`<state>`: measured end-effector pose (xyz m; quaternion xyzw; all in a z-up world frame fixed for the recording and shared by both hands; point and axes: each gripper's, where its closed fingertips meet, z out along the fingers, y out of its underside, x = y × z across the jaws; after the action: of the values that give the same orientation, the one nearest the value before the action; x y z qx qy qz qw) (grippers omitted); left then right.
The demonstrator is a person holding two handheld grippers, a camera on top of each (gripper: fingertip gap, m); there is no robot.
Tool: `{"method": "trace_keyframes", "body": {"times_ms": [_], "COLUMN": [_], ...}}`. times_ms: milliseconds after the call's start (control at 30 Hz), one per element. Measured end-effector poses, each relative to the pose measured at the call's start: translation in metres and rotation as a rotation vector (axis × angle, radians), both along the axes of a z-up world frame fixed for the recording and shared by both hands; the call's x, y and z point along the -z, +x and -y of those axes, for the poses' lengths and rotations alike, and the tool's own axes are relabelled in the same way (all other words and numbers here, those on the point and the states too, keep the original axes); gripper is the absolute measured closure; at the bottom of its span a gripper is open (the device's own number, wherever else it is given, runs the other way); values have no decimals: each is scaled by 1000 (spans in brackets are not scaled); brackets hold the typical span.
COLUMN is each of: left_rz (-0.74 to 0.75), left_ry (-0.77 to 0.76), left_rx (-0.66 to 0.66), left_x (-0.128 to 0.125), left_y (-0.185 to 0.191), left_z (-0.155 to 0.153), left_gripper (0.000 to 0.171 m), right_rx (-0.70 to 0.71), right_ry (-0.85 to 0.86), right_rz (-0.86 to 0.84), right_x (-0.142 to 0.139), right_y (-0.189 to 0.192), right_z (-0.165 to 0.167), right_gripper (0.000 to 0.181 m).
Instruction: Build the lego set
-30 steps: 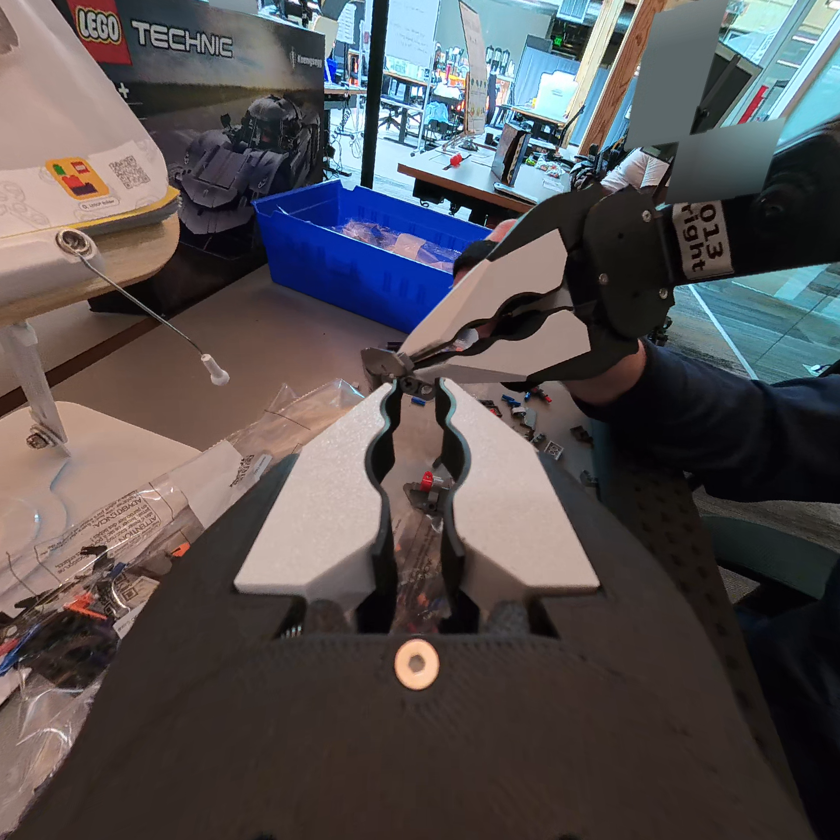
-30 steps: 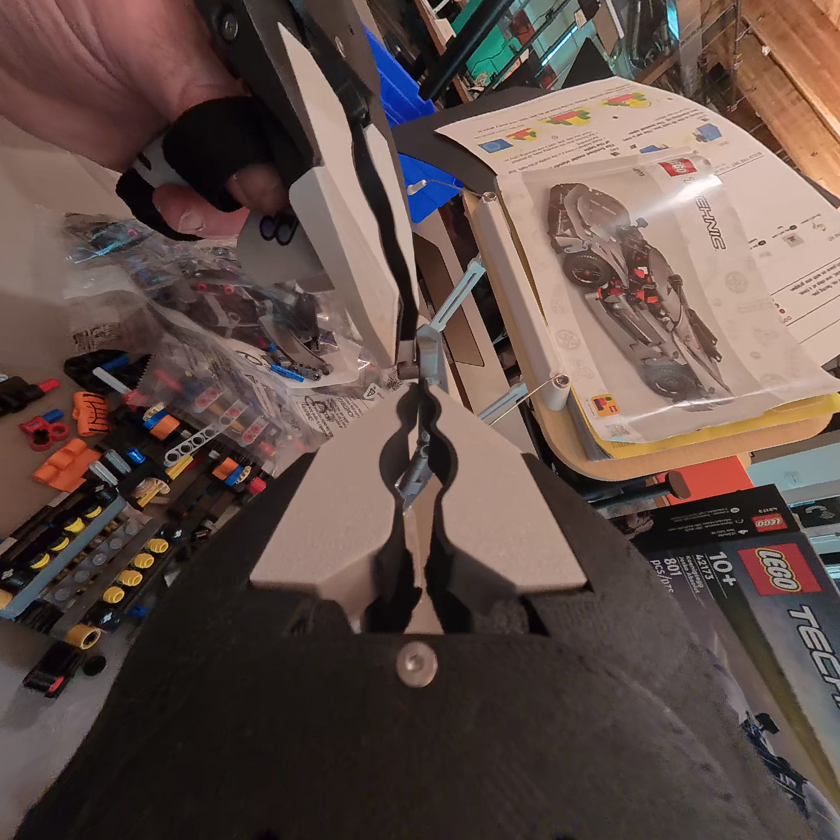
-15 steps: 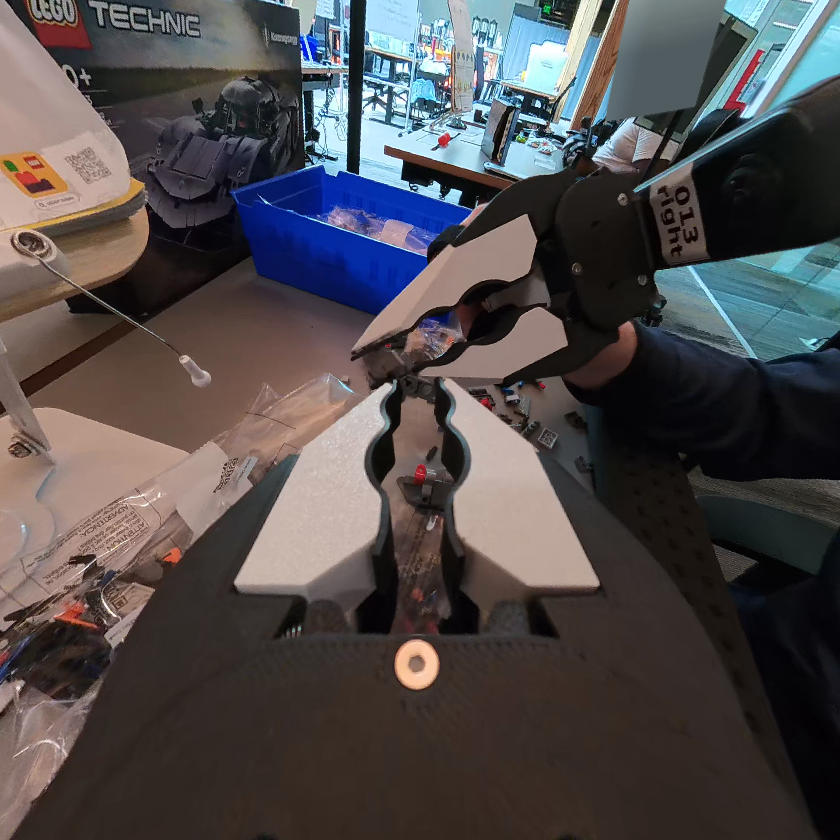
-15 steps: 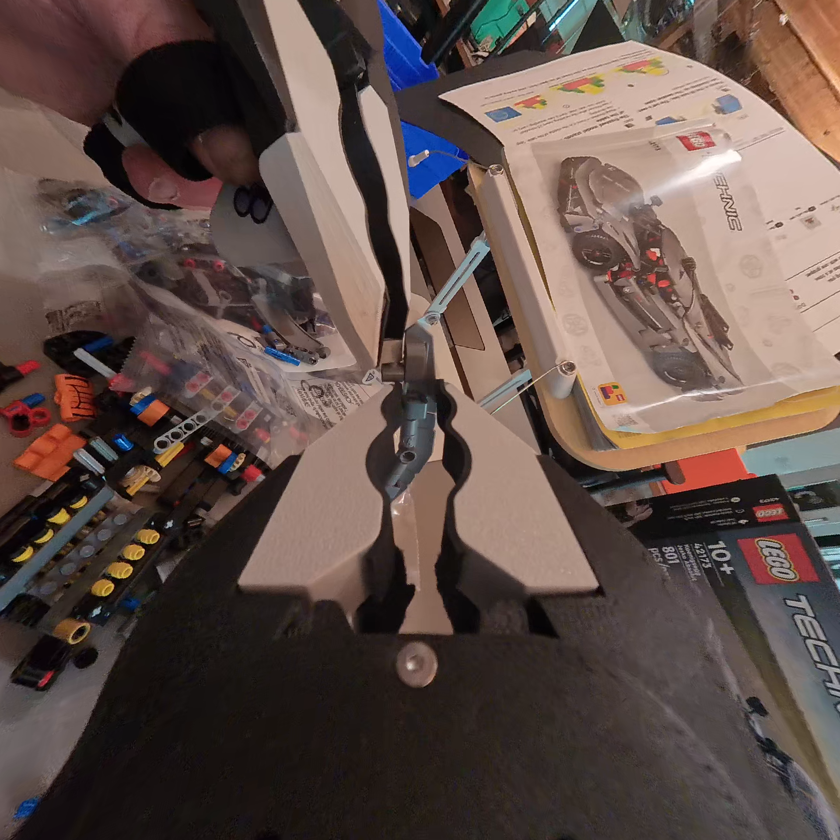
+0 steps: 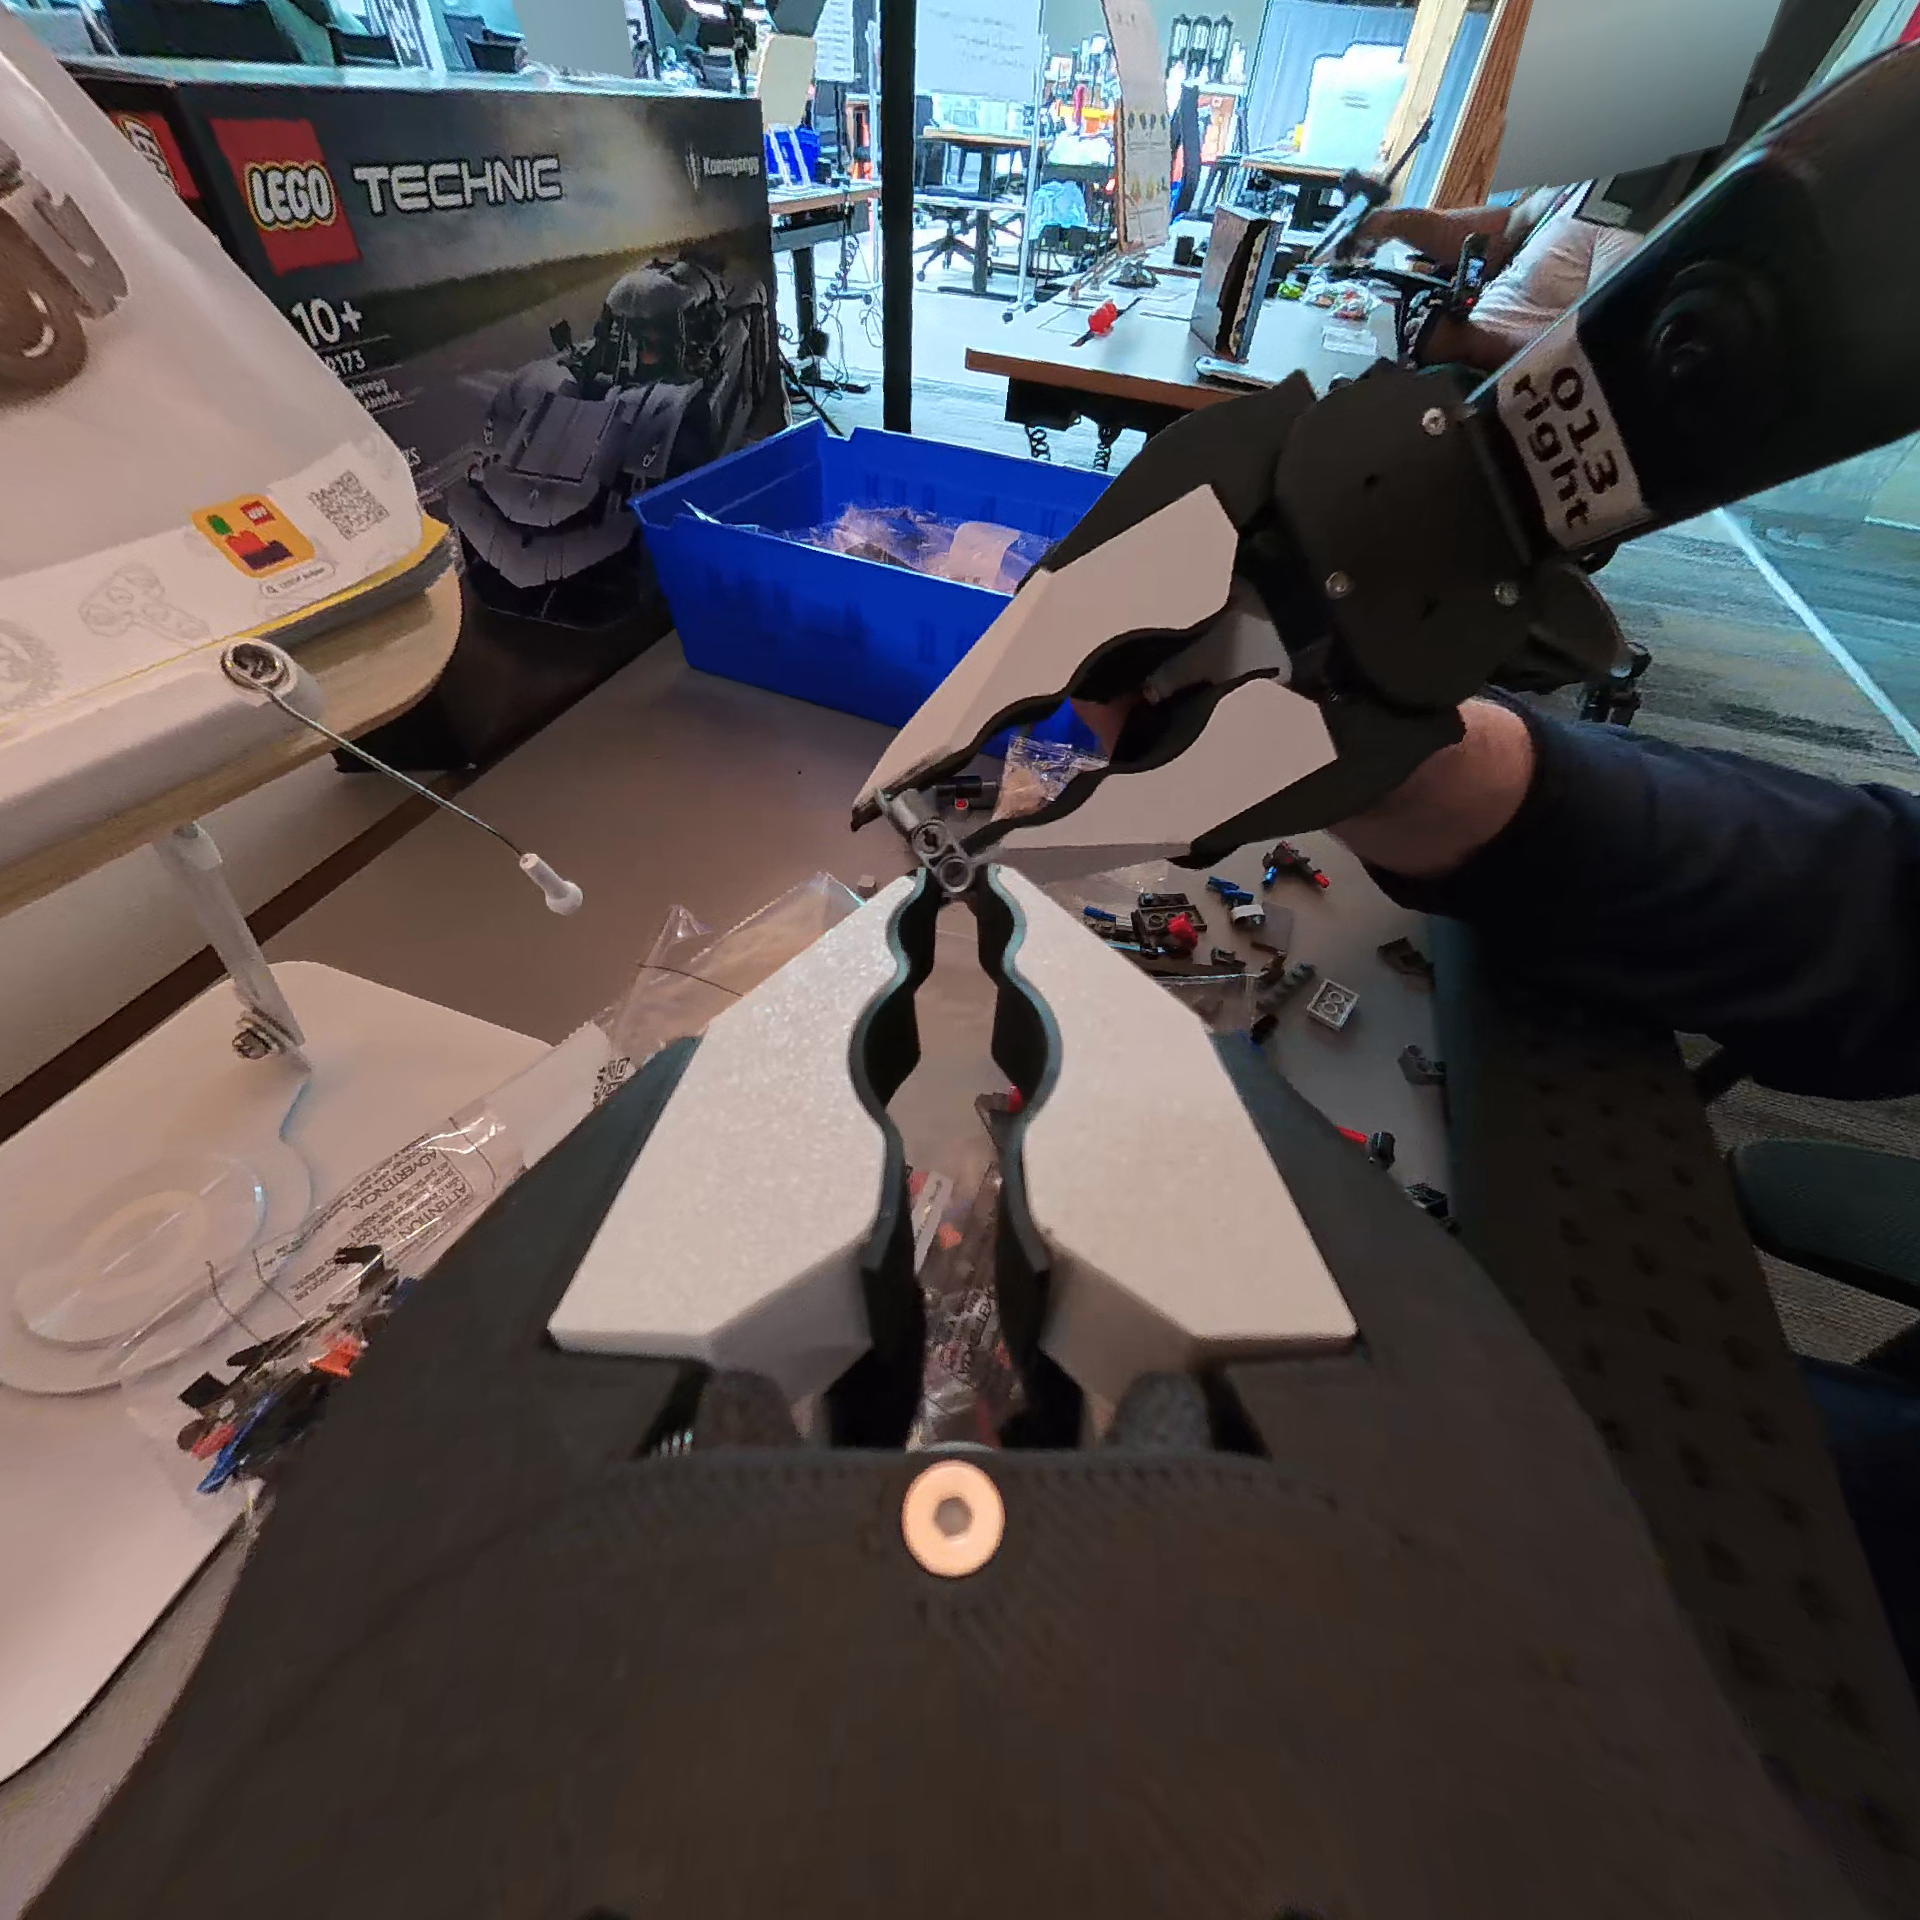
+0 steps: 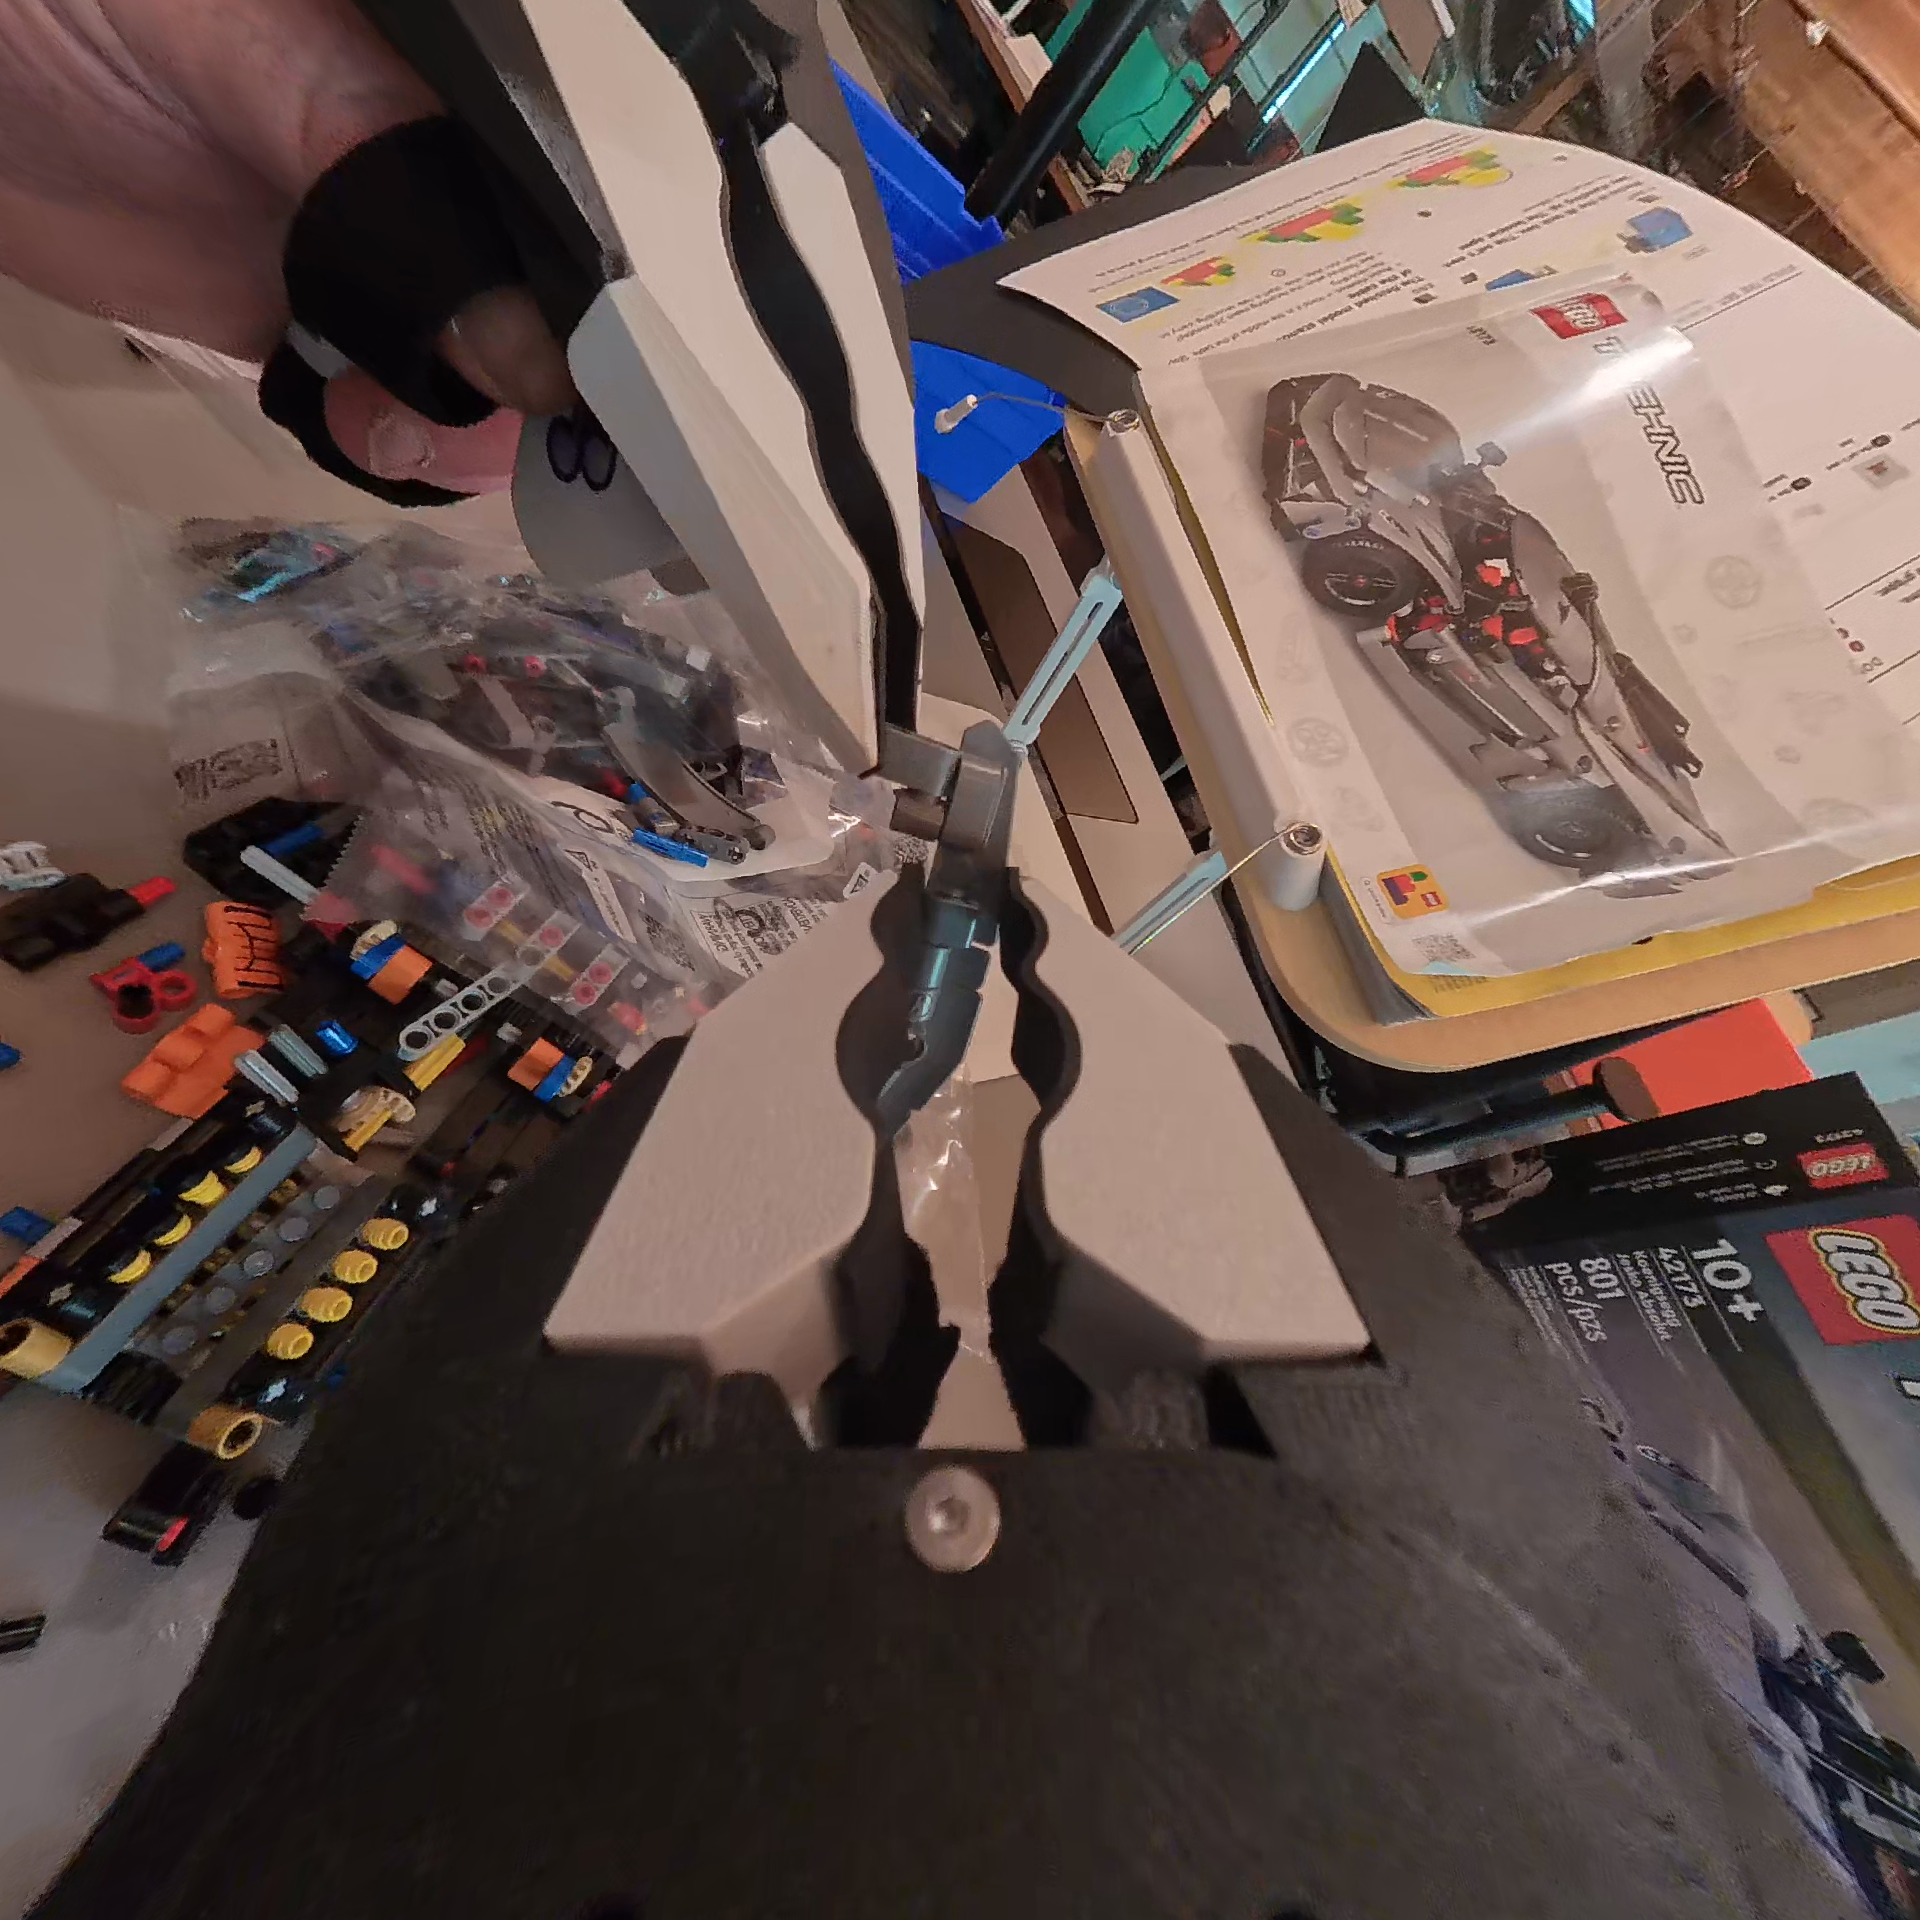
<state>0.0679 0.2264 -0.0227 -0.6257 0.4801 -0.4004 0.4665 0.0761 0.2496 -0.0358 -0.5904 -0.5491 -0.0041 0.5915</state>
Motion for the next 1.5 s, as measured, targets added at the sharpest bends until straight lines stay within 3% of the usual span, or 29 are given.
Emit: {"method": "trace_keyframes", "body": {"times_ms": [433, 900, 1500], "left_rz": [-38, 54, 165], "left_ry": [-27, -19, -15], "left_rx": [26, -31, -142], "left_x": [12, -4, -21], "left_y": [10, 7, 2], "left_z": [3, -3, -14], "left_gripper": [164, 168, 169], "right_rx": [70, 90, 109], "right_ry": [33, 47, -34], "right_rz": [66, 46, -103], "right_x": [5, -3, -13], "right_y": [3, 3, 2], "right_z": [-5, -4, -5], "right_gripper": [170, 170, 169]}}
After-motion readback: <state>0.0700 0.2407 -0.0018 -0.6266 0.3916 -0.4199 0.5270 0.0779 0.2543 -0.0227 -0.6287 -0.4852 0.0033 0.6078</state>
